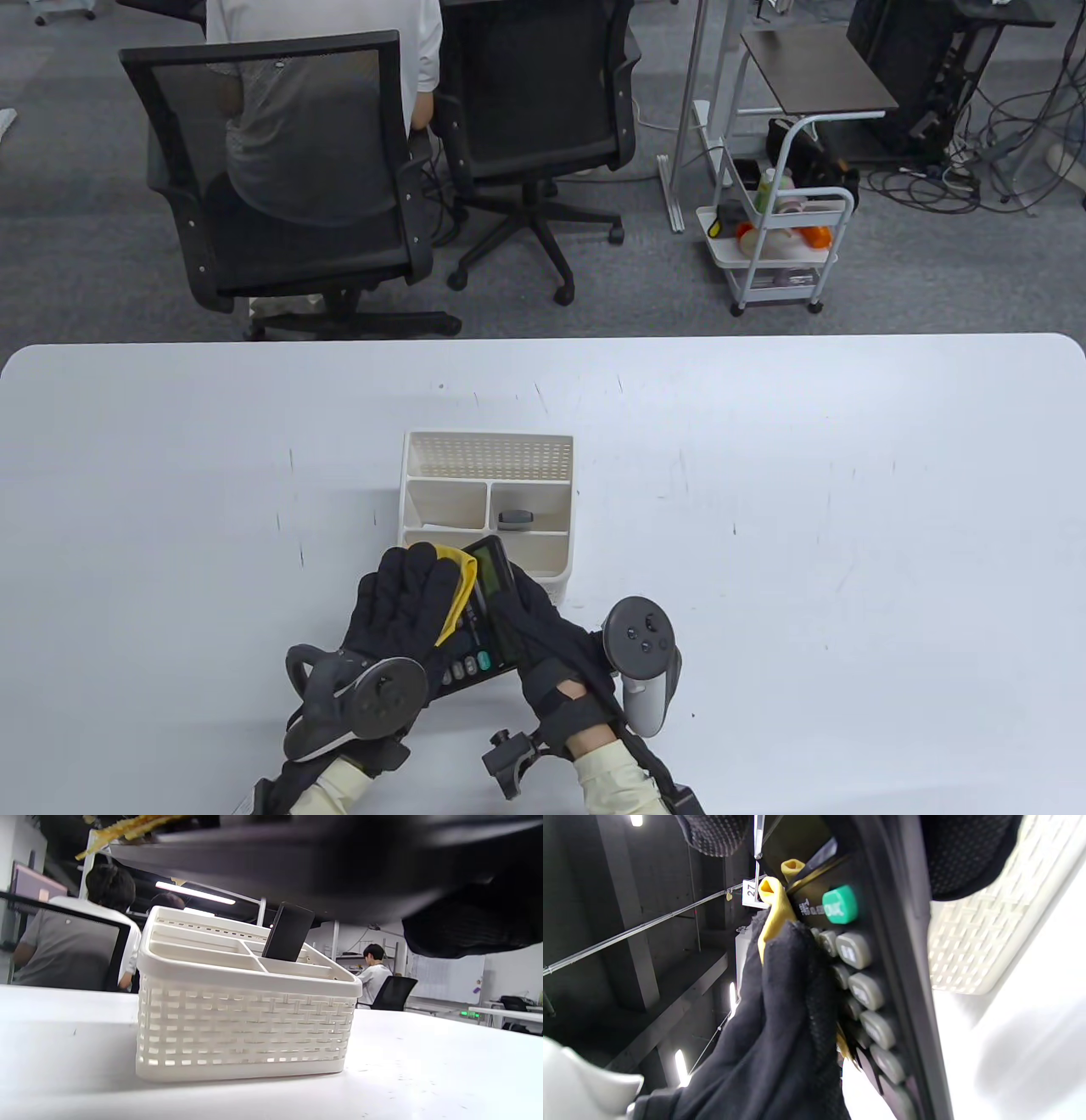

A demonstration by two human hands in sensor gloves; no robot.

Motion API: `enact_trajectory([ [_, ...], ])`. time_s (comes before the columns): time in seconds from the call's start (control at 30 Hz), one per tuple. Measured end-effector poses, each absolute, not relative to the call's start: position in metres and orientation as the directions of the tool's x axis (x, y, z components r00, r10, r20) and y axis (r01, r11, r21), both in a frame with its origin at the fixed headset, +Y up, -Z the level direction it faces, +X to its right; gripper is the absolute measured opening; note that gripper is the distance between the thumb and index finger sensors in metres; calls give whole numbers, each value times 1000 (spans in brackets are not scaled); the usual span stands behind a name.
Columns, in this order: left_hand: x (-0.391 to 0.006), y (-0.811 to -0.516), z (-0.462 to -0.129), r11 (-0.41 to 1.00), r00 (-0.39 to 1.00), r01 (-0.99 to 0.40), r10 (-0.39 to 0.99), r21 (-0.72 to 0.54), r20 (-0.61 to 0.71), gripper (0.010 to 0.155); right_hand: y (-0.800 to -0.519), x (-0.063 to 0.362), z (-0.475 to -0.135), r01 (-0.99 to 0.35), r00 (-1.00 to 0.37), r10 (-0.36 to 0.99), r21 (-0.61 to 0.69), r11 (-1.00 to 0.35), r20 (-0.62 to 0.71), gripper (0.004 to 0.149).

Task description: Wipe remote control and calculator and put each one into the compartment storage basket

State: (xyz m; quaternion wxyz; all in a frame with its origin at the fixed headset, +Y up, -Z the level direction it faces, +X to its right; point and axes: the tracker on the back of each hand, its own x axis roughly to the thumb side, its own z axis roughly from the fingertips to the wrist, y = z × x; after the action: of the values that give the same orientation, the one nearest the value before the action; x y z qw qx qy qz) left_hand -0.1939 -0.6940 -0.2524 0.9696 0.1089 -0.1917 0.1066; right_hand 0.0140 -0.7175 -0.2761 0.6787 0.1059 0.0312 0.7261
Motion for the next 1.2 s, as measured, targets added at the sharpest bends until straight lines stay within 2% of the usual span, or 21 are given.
enact_trajectory([
  [0.2,-187,-694,-250,959,893,-192,83,208,442,66,-716,19,-277,-987,-31,993,153,-48,117,66],
  [0.47,-212,-694,-259,949,934,-251,186,190,305,66,-712,27,-277,-994,25,992,108,12,121,66],
  [0.57,-217,-692,-261,939,930,-287,227,187,290,65,-711,29,-277,-996,36,991,91,24,125,65],
  [0.8,-217,-692,-261,928,907,-340,280,154,316,65,-711,25,-278,-989,-35,992,142,-52,120,65],
  [1.03,-208,-689,-259,854,777,-515,432,68,457,65,-711,13,-277,-958,-185,968,187,-216,168,61],
  [1.2,-220,-692,-266,865,815,-496,436,70,383,65,-708,16,-278,-967,-158,972,172,-188,174,61],
])
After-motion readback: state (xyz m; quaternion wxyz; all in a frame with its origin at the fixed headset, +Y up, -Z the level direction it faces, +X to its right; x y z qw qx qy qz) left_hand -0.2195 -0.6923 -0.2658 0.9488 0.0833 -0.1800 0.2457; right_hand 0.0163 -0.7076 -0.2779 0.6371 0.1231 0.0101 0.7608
